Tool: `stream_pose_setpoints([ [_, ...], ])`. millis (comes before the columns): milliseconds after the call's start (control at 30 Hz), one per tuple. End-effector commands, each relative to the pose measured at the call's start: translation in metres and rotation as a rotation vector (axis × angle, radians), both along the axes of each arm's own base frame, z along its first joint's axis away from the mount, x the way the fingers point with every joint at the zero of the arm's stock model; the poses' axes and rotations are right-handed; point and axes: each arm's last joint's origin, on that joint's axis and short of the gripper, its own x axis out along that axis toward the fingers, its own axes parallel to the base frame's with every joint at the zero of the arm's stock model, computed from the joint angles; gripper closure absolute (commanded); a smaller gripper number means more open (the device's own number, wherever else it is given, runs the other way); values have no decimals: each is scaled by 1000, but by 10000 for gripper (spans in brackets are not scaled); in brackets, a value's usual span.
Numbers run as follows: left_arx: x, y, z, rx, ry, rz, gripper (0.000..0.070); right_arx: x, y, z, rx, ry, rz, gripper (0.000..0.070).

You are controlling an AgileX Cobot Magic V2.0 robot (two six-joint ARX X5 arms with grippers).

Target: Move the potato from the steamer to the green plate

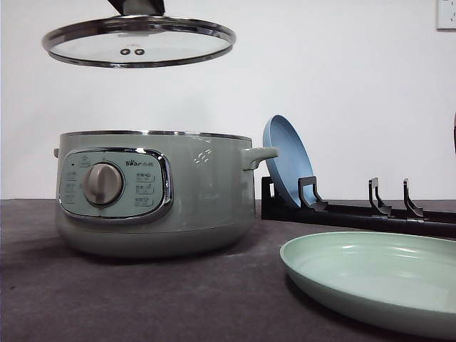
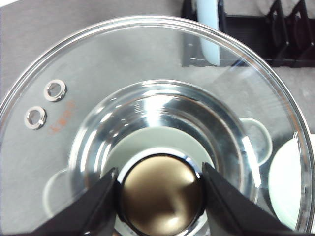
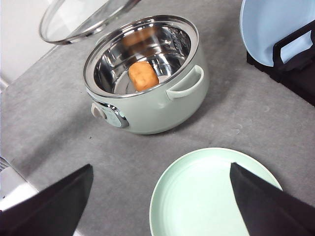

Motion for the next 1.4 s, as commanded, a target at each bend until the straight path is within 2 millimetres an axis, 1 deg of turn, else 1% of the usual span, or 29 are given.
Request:
stream_pose_setpoints([
  [0,-5,9,20,-34,-90,30,700,0,0,3,11,-6,-1,139],
  [133,0,30,21,-11,-91,108,700,0,0,3,11,-6,-1,139],
  [233,5,50,21,-5,-89,168,700,0,0,3,11,-6,-1,139],
  [567,14,126,21,4,-80,410,700,0,0,2,8,0,-2,139],
  [733,13,152,21,3,-75,494,700,0,0,2,5,-1,-7,139],
  [900,13,164,21,3,-75,533,700,2,1,2,7,-1,-1,139],
  [1033,12,166,21,3,-75,540,700,11,6,3,16,27,45,139],
  [1200,12,166,21,3,-73,540,700,40,23,11,-24,89,112,139],
  [1267,12,166,21,4,-70,540,700,55,34,15,-46,112,152,139],
  [1367,12,166,21,4,-69,540,700,81,57,21,-86,138,226,139],
])
